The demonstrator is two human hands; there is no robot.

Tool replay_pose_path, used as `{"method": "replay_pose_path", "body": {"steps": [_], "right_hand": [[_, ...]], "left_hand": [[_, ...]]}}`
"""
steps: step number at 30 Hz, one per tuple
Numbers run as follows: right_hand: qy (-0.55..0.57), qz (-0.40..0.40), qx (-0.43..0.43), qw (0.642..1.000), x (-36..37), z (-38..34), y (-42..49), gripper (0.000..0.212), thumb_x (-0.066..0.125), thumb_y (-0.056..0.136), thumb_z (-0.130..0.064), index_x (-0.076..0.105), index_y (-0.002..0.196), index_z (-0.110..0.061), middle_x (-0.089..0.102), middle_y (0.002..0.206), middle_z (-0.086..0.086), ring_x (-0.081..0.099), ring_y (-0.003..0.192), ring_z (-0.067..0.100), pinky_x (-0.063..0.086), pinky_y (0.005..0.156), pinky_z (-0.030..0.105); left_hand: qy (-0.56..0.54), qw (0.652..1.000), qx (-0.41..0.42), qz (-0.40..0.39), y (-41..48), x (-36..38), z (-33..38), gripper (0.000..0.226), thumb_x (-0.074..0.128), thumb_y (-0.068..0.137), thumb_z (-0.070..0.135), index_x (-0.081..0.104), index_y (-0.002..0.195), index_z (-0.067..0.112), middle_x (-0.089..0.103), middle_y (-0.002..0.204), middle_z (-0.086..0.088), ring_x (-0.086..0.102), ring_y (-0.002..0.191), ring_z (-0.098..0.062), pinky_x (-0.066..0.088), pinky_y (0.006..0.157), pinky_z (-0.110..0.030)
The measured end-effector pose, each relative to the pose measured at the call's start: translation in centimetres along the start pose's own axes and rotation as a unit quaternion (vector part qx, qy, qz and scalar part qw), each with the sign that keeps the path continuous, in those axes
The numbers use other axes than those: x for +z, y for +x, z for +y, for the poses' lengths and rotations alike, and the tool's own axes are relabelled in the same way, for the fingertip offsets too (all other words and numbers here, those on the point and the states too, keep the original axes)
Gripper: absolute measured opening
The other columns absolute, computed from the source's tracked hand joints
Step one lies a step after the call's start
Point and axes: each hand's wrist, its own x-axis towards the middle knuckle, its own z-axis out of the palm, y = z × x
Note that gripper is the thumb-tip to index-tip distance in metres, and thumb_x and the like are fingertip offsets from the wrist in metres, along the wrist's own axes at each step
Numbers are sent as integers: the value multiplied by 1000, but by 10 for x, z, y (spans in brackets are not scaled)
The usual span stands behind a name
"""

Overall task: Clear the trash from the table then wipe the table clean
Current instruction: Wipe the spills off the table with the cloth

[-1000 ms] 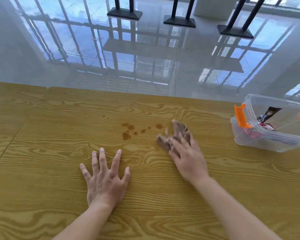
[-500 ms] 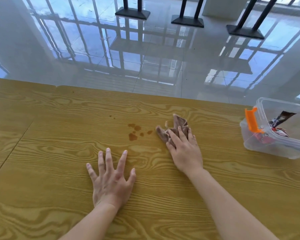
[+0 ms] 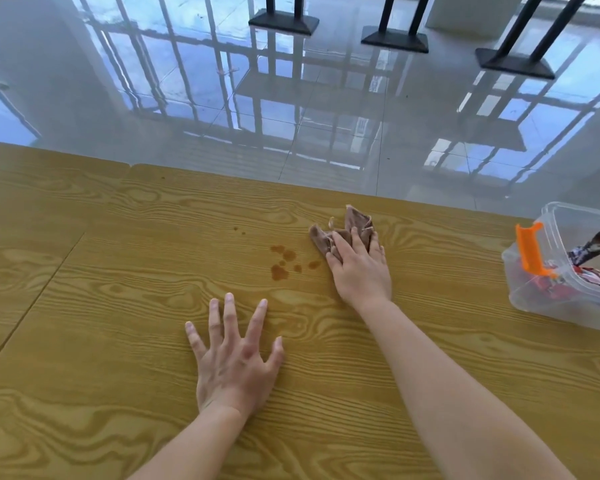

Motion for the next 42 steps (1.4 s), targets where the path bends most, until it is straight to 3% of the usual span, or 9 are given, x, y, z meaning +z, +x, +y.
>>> {"method": "replay_pose_path", "body": {"steps": [7,14,21,27,29,34,37,39,42], "right_hand": [[-54,26,-151,987,21,40,-108,53,25,103,-56,26,152,-36,23,161,-5,2,152,19,12,123,39],[-5,13,13,1000,6,-10,-9,53,24,102,-54,20,153,-41,7,166,-1,-7,151,29,1,123,45],[-58,37,-152,986,24,42,-106,53,22,103,-58,20,153,-42,19,162,-4,0,152,20,11,123,40],[-19,33,79,996,-3,48,-31,52,21,101,-57,21,152,-45,10,165,3,-2,152,29,3,123,45],[-6,28,104,994,0,33,-29,52,19,101,-56,18,152,-46,6,166,2,-6,151,31,1,123,46],[-26,35,-66,997,32,1,-109,51,15,100,-62,12,150,-52,7,164,-8,-11,151,23,-3,122,40],[-52,12,-154,987,33,19,-133,52,18,101,-63,16,151,-49,13,163,-10,-6,152,17,2,123,37],[-66,28,-126,990,23,33,-109,53,20,102,-61,22,152,-43,18,162,-7,-1,152,19,8,123,41],[-37,36,41,998,11,24,-56,54,24,101,-55,24,152,-38,16,164,2,2,152,29,8,123,47]], "left_hand": [[-11,1000,2,4,0,0,1,69,20,88,72,16,152,46,6,165,-12,-3,151,-32,-3,116,-66],[-13,1000,0,2,-1,0,0,69,16,87,73,10,152,49,-1,165,-9,-10,151,-29,-9,116,-64],[-17,1000,1,3,0,0,1,69,18,87,73,13,152,49,3,165,-10,-7,151,-30,-7,116,-64],[-5,1000,2,-23,0,0,0,70,2,85,74,-9,150,50,-17,163,-8,-23,148,-29,-16,112,-64],[-4,999,15,-47,1,-2,-2,71,-1,84,75,-14,149,50,-22,161,-6,-26,146,-29,-20,111,-64],[3,997,79,-25,31,-24,-51,66,5,83,78,6,146,57,17,157,-1,7,144,-23,4,116,-64],[21,998,50,-20,50,-26,-97,65,1,84,81,-9,145,62,-3,165,0,-12,150,-25,-6,114,-68],[27,999,42,-19,54,-19,-110,65,-3,80,86,-17,141,64,-15,165,1,-23,148,-24,-10,113,-68],[21,999,46,1,54,-15,-110,66,0,80,87,-15,141,65,-12,165,1,-20,149,-24,-9,114,-67]]}}
